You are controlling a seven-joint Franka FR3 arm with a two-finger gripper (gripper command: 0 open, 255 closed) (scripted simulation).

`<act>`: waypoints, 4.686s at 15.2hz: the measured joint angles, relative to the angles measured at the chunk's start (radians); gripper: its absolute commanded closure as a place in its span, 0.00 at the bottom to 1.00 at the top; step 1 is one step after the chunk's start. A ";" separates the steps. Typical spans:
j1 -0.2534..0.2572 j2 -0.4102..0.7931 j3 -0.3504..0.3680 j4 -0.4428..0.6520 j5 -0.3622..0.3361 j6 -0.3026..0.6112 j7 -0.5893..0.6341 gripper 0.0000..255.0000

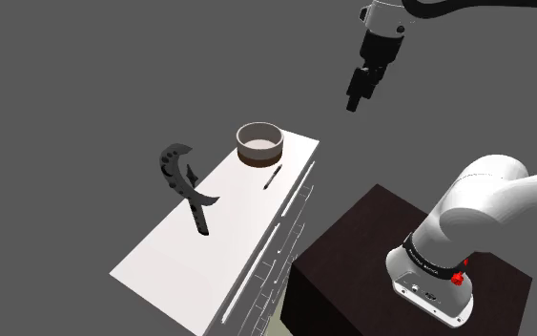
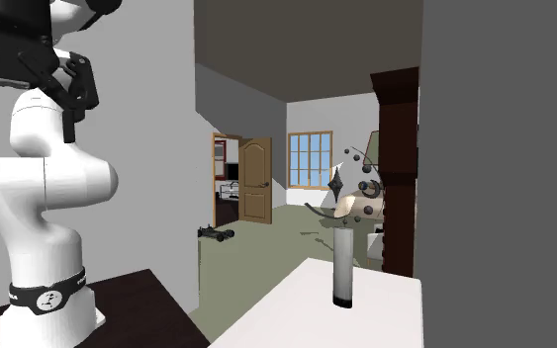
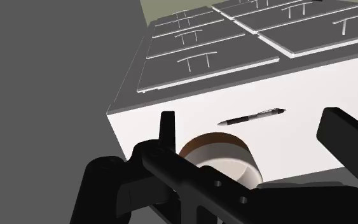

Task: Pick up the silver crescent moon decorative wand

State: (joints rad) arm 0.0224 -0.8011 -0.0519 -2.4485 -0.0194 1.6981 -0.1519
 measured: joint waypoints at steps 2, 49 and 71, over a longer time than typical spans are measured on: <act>0.005 0.005 0.007 0.002 0.006 0.004 0.006 0.00; 0.254 0.832 0.510 0.656 0.076 0.316 0.549 1.00; 0.258 0.850 0.513 0.871 0.062 0.118 0.567 1.00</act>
